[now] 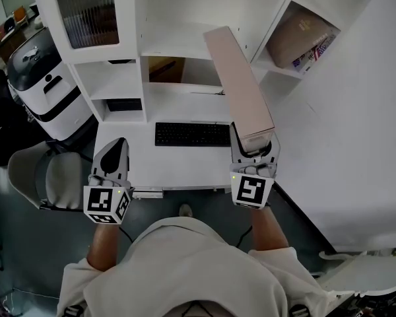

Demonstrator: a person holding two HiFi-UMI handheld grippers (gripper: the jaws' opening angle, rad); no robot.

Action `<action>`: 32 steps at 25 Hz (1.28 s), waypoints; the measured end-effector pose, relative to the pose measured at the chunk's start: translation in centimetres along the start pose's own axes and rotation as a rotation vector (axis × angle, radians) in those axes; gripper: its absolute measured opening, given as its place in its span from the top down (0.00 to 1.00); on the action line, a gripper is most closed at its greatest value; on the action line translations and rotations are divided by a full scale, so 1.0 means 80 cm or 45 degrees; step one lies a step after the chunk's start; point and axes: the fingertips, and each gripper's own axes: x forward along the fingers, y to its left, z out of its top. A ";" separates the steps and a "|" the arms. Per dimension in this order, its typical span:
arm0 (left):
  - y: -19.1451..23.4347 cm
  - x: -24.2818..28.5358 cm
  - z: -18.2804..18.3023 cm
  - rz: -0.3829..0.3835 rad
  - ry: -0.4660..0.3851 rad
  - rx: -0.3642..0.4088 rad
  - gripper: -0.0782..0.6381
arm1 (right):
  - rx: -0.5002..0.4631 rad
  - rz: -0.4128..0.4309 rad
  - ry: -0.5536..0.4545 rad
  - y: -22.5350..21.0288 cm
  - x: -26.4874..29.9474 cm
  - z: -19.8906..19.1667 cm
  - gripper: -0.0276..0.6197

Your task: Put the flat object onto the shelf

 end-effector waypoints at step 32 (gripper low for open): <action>0.073 0.005 -0.025 0.152 0.028 -0.080 0.90 | -1.097 0.192 0.075 0.063 0.182 0.016 0.54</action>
